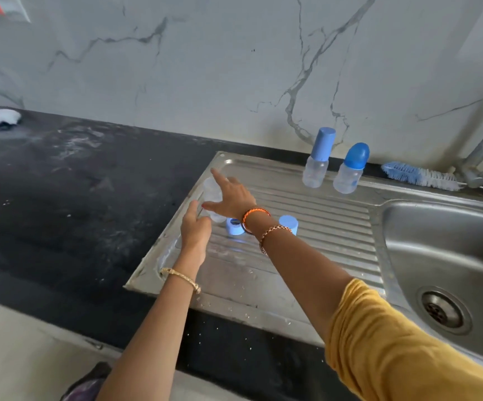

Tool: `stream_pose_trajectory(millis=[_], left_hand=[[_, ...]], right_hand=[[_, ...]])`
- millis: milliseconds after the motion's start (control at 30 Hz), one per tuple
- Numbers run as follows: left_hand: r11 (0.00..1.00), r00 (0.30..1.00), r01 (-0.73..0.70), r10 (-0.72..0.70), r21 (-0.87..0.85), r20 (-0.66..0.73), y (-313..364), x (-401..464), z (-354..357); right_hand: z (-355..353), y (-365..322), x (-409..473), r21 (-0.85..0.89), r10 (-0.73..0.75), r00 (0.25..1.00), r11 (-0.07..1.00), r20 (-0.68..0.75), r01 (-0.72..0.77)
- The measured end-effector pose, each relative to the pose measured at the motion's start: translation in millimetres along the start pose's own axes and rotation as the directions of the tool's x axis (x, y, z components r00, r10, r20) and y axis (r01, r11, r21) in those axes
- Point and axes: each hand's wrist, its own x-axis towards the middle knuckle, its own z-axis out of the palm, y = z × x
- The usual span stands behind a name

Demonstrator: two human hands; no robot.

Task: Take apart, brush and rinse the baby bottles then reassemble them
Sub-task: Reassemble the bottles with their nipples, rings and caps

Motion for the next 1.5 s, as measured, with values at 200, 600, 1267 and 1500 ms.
stream_pose_trajectory(millis=[200, 600, 1267, 1500], left_hand=[[0.986, 0.977, -0.158, 0.148, -0.054, -0.154, 14.9, -15.6, 0.2], [0.929, 0.911, 0.177, -0.03, -0.325, 0.411, 62.1, -91.5, 93.2], [0.866, 0.814, 0.373, -0.133, -0.334, 0.565, 43.8, -117.8, 161.2], [0.852, 0.833, 0.299, -0.014, -0.429, 0.552, 50.0, -116.0, 146.9]], right_hand=[[-19.9, 3.9, -11.3, 0.336, 0.096, 0.951, 0.942, -0.293, 0.008], [-115.6, 129.4, -153.5, 0.937, 0.672, 0.662, 0.318, -0.332, 0.148], [-113.4, 146.9, -197.3, 0.643, 0.574, 0.476, 0.765, -0.666, -0.023], [-82.9, 119.7, -189.0, 0.834, 0.541, 0.73, 0.548, -0.418, 0.072]])
